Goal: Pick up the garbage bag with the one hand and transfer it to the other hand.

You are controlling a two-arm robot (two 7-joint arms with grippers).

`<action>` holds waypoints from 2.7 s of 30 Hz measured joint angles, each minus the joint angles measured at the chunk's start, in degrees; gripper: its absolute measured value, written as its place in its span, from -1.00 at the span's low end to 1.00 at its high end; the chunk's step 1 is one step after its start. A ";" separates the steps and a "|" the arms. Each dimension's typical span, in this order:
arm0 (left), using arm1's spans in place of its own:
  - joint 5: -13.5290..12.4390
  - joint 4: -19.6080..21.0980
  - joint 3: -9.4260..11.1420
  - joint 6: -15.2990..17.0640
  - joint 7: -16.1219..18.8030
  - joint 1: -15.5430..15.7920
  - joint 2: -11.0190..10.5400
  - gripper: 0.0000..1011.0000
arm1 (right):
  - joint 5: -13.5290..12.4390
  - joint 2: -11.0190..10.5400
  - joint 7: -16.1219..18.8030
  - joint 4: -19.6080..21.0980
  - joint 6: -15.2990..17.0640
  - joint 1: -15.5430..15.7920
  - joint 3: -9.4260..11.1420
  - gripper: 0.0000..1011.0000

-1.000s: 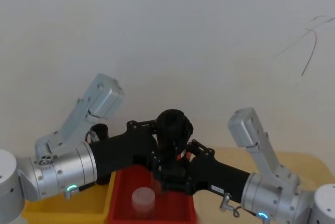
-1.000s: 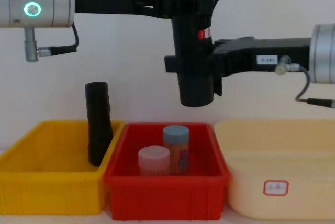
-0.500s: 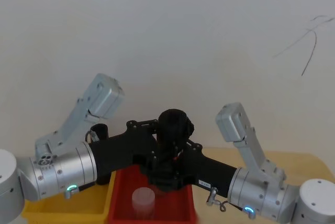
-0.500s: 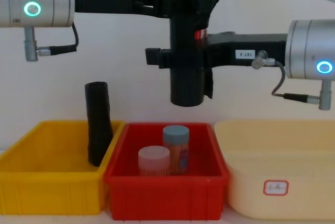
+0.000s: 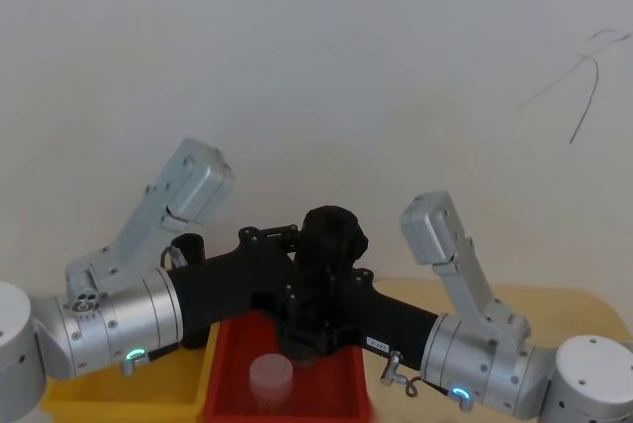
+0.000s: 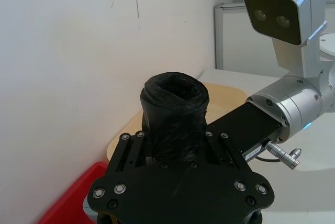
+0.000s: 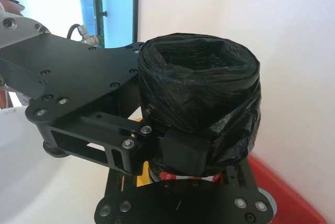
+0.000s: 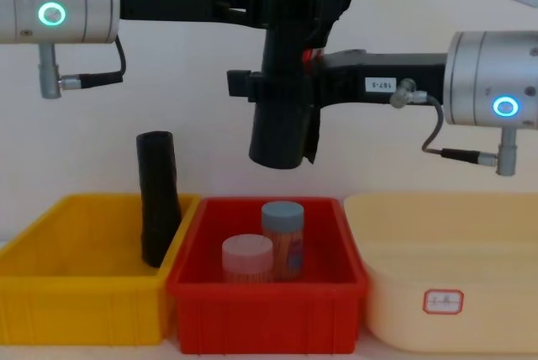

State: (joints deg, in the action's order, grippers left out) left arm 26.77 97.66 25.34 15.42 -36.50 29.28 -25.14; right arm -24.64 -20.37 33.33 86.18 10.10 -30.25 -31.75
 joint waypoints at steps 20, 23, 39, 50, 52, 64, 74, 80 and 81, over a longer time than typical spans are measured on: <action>0.00 0.00 0.02 0.00 -0.03 0.00 0.01 -0.17 | -0.35 0.22 -0.04 -0.31 -0.29 -0.26 -0.31 0.09; 0.01 0.00 0.07 0.02 -0.09 -0.01 0.03 0.00 | -0.46 0.19 -0.08 -0.29 -0.42 -0.27 -0.38 0.09; 0.59 0.24 -0.25 -0.11 -0.26 -0.25 -0.31 0.84 | -0.75 -0.72 -1.19 0.13 -0.65 0.02 -0.60 0.09; 2.81 1.13 -2.55 -0.53 0.01 -1.39 -1.44 0.98 | -0.69 -2.56 -3.51 0.93 0.65 0.65 0.29 0.09; 3.25 1.28 -3.12 -0.54 0.22 -1.66 -1.64 0.98 | -0.61 -2.77 -3.97 1.03 0.92 0.76 0.48 0.09; 6.10 2.12 -7.21 -0.08 3.33 -4.11 -3.10 0.98 | 0.86 -4.27 -9.44 2.04 3.71 2.03 2.92 0.09; 5.55 2.69 -9.15 0.19 8.49 -6.28 -3.71 0.98 | 2.64 -5.40 -14.22 3.02 6.74 3.14 4.95 0.09; 3.95 2.74 -9.70 0.25 12.66 -7.46 -3.75 0.98 | 3.17 -6.22 -15.83 3.41 9.03 3.88 5.90 0.09; 3.48 2.74 -9.80 0.25 13.70 -7.78 -3.68 0.98 | 3.21 -6.33 -15.97 3.44 9.32 3.98 6.00 0.09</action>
State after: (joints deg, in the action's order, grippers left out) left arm 30.25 100.39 15.54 15.68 -22.80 21.51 -28.82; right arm -21.44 -26.70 17.36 89.62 19.42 -26.27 -25.75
